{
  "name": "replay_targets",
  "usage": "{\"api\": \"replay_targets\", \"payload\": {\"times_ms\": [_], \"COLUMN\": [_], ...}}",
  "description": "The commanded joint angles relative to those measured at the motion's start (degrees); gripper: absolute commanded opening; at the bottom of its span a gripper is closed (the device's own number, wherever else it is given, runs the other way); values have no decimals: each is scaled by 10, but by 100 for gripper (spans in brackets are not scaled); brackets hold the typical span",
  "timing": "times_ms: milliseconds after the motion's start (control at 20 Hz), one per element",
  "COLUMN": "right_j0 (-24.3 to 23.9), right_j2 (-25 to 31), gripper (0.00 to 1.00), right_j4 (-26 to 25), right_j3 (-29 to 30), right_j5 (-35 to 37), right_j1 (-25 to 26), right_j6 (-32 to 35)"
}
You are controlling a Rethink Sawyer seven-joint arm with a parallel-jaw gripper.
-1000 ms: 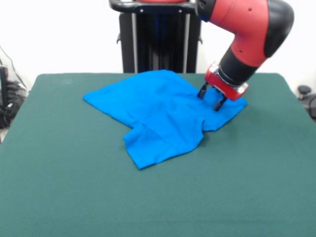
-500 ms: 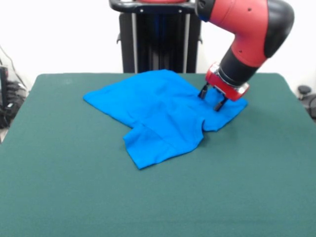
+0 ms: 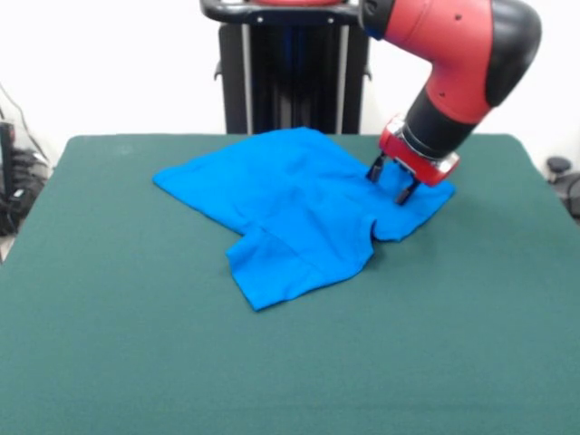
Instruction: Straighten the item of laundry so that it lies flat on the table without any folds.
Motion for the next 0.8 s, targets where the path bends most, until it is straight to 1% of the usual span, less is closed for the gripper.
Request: {"api": "replay_targets", "payload": {"times_ms": [50, 250, 800], "right_j0": [33, 34, 36], "right_j2": [84, 85, 79], "gripper": [100, 100, 100], "right_j4": [74, 76, 80], "right_j3": [-49, -45, -65], "right_j5": [9, 8, 40], "right_j1": [21, 18, 21], "right_j6": [215, 215, 227]}}
